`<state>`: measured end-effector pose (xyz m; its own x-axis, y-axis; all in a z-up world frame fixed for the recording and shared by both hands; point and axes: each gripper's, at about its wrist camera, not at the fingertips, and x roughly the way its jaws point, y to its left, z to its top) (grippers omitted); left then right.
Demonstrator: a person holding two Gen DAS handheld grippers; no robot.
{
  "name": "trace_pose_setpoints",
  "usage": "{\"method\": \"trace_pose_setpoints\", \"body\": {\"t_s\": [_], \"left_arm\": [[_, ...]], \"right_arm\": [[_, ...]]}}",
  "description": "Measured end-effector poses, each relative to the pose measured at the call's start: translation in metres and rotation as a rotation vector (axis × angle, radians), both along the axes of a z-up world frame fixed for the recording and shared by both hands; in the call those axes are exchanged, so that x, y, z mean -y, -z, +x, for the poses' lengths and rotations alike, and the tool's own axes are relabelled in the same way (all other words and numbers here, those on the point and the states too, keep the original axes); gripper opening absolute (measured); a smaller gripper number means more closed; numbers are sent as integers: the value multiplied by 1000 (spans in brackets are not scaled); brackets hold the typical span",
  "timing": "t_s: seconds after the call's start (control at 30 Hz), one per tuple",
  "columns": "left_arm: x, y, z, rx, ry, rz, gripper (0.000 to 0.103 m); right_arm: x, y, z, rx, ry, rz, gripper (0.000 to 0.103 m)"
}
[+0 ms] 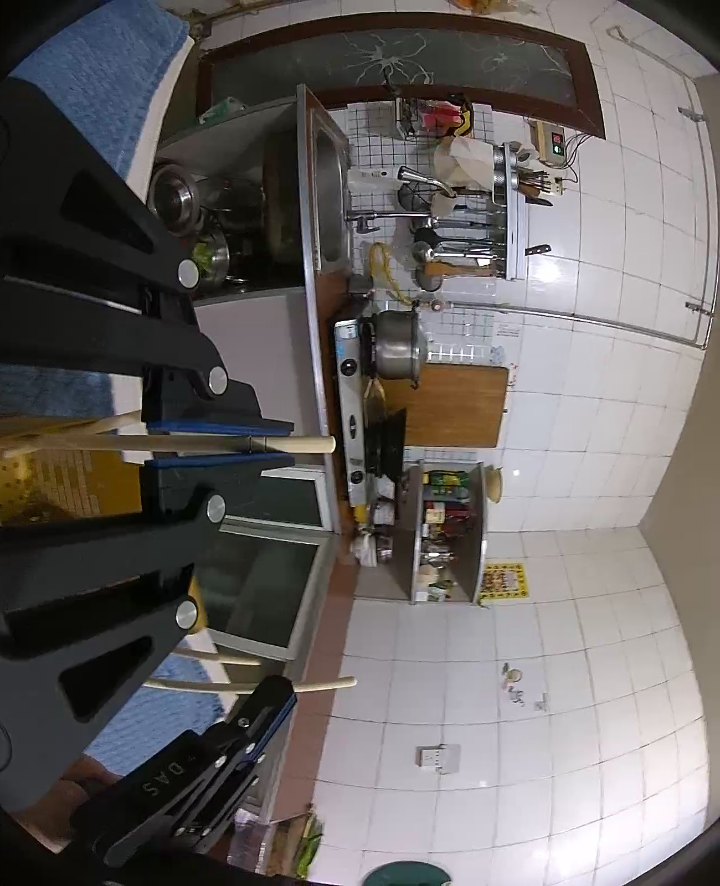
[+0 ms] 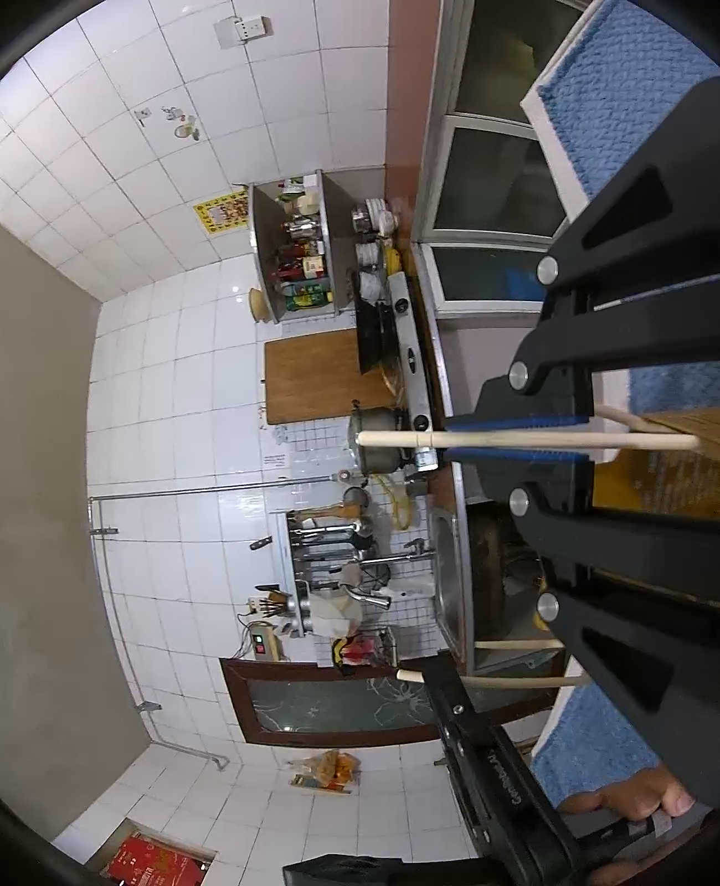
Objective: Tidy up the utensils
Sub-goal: 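Lower the left tool's chopstick into the holder and open while the right tool releases its chopstick, then withdraw both open tools from the yellow holder back over the towel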
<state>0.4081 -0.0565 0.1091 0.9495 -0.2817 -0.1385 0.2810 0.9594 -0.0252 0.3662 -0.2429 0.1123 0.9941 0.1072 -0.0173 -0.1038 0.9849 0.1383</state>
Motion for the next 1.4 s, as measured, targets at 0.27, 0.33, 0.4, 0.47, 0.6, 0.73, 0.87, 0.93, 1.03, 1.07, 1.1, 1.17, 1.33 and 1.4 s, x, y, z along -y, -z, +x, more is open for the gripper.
{"method": "trace_pose_setpoints", "body": {"t_s": [0.27, 0.33, 0.4, 0.47, 0.6, 0.73, 0.87, 0.93, 1.03, 1.07, 1.1, 1.17, 1.33, 1.4], "left_arm": [[-7, 21, -7, -80, -8, -3, 5], [-5, 25, -10, -85, -11, 12, 5], [-4, 28, -15, -95, -11, 16, 5], [-5, 28, -20, -101, -12, 15, 5], [-11, 26, -27, -135, -18, -2, 5], [-15, 23, -33, -190, -25, 12, 14], [-24, 16, -42, -260, -22, -9, 45], [-29, 14, -50, -284, -34, -13, 54], [-35, 15, -61, -330, -56, -3, 65], [-37, 17, -66, -347, -60, -3, 68], [-39, 19, -71, -362, -61, 0, 76], [-43, 24, -82, -389, -72, 12, 85], [-49, 40, -104, -465, -65, 47, 95], [-51, 49, -110, -508, -63, 54, 96]], "right_arm": [[-6, 19, -6, -59, 5, -19, 6], [-6, 23, -8, -71, 7, -16, 6], [-8, 28, -12, -90, 5, -20, 6], [-9, 30, -15, -105, 6, -34, 6], [-9, 28, -22, -129, 3, -35, 6], [-5, 22, -25, -192, -4, -32, 7], [2, 10, -41, -217, -2, -15, 42], [2, 5, -48, -229, 9, -29, 44], [3, 0, -60, -284, 20, -43, 44], [2, 0, -64, -303, 20, -48, 45], [2, 0, -70, -325, 26, -56, 47], [0, 3, -79, -353, 36, -68, 51], [-4, 18, -98, -451, 37, -78, 55], [-3, 26, -107, -482, 45, -47, 58]]}}
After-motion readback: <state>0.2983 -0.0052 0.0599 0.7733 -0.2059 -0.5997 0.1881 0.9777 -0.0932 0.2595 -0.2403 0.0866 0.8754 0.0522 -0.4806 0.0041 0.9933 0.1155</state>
